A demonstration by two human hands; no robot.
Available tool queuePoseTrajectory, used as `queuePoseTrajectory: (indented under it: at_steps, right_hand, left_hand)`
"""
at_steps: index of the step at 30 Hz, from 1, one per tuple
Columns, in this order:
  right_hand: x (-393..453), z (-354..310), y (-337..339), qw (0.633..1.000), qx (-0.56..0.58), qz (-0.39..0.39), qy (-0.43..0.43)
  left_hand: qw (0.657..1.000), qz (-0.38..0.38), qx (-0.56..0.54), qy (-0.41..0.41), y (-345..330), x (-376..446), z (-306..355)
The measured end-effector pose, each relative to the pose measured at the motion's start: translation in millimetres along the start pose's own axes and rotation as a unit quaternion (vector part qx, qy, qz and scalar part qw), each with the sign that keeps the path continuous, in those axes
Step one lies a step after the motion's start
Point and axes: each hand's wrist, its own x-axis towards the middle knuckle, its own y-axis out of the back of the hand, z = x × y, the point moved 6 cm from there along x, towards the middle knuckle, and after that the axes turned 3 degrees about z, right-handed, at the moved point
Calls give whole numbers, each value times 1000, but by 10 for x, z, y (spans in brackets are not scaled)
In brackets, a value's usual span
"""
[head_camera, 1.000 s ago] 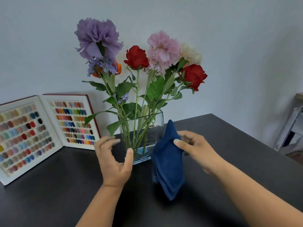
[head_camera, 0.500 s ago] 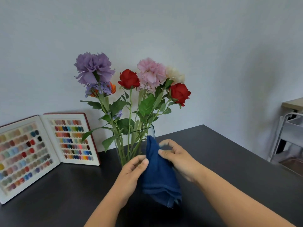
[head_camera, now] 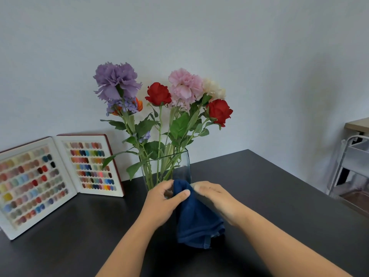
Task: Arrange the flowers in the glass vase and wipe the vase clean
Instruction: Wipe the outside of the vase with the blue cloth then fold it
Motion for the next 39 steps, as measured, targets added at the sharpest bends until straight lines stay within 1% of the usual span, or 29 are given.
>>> queuePoseTrajectory:
  at_steps: [2, 3, 5, 7, 11, 13, 15, 19, 22, 24, 29, 34, 36, 39]
  right_hand:
    - [-46, -61, -2, 994, -104, 6, 35]
    - [-71, -73, -22, 985, -165, 5, 42]
    - [-129, -67, -64, 957, -288, 18, 32]
    - [-181, -66, -106, 931, -359, 60, 31]
    - [-247, -175, -116, 929, -331, 152, 66]
    - [-257, -230, -70, 939, -298, 160, 68]
    - [-261, -292, 11, 952, -260, 146, 63]
    - [-263, -364, 305, 958, -263, 109, 38]
    - [-317, -295, 501, 976, -215, 36, 12]
    - [-397, -280, 662, 978, -209, 14, 14]
    - [-550, -439, 1187, 970, -242, 30, 21]
    - [-675, -625, 1770, 958, -281, 60, 17]
    - [-695, -664, 1972, 945, -318, 81, 10]
    - [-673, -736, 2270, 910, -398, 120, 7]
  left_hand:
    - [1000, 2, 6, -3, 12, 12, 19]
    - [1000, -4, 5, -2, 4, 14, 34]
    - [1000, -22, -9, 5, -20, 9, 67]
    - [1000, -25, -10, 7, -31, 10, 110]
    - [1000, -13, -12, -11, -50, 64, 268]
    - [1000, -9, -22, -13, -55, 102, 374]
    - [999, -13, -33, -18, -53, 132, 490]
    - [998, -25, -36, -41, -54, 153, 741]
    - [998, -26, -30, -56, -56, 160, 893]
    - [997, -31, -25, -63, -83, 161, 971]
    - [996, -69, -32, -37, -281, 165, 1025]
    - [994, -103, 20, -27, -703, 254, 1024]
    - [992, -115, 53, -27, -920, 307, 1045]
    - [986, -109, 112, -50, -1247, 420, 1127]
